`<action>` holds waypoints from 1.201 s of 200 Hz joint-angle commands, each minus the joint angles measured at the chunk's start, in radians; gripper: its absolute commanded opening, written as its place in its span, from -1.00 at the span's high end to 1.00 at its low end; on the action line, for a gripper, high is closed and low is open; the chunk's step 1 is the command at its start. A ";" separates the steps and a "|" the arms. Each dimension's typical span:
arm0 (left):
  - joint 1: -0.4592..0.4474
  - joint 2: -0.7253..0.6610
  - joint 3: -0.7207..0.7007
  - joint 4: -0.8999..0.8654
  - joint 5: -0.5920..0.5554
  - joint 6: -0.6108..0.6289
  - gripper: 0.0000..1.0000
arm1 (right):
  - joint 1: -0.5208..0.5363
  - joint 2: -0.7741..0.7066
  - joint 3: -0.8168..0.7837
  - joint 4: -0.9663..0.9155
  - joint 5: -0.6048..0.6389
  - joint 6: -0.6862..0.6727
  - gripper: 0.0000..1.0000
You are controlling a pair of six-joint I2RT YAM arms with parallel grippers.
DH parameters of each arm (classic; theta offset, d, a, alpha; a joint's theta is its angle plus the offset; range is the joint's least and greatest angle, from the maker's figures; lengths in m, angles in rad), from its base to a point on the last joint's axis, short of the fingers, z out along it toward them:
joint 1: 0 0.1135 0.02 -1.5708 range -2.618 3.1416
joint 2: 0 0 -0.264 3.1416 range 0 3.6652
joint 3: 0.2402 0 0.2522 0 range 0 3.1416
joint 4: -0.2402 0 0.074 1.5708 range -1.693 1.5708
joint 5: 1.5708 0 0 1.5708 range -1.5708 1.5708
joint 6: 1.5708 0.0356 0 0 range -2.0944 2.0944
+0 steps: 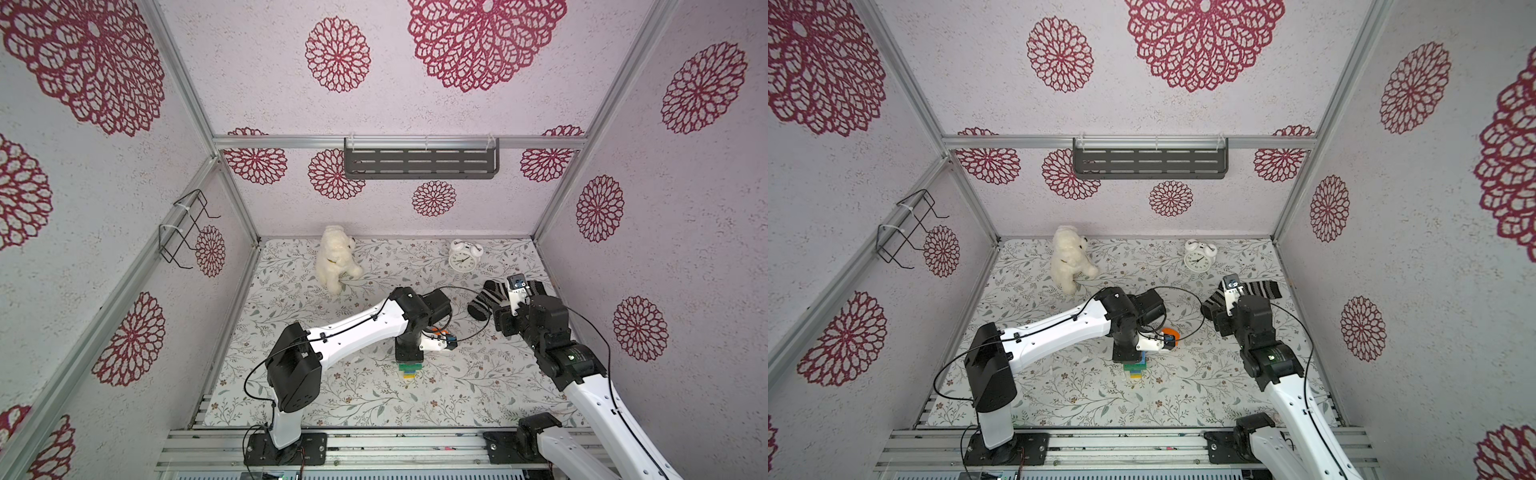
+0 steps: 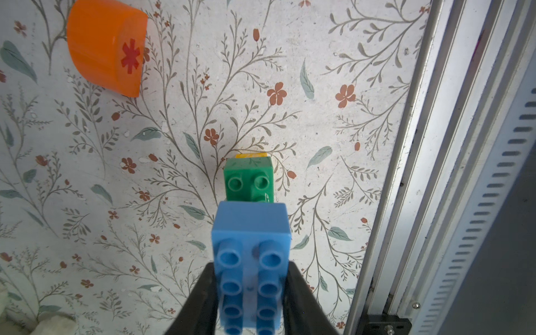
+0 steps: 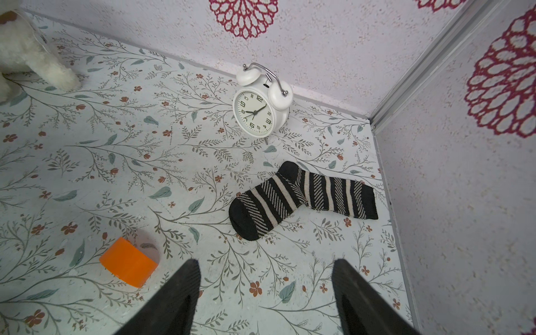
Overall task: Assemble an ice cream with lego
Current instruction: Assemble the lego brick with the lego brick.
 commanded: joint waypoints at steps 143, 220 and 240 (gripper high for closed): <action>-0.011 0.040 0.016 0.035 -0.055 -0.038 0.59 | -0.013 -0.016 -0.009 0.029 -0.024 0.024 -0.51; -0.019 0.033 0.012 0.033 -0.040 -0.051 0.59 | -0.014 -0.015 -0.010 0.031 -0.030 0.025 -0.51; -0.021 0.034 0.010 0.038 -0.039 -0.055 0.59 | -0.014 -0.014 -0.011 0.031 -0.031 0.024 -0.51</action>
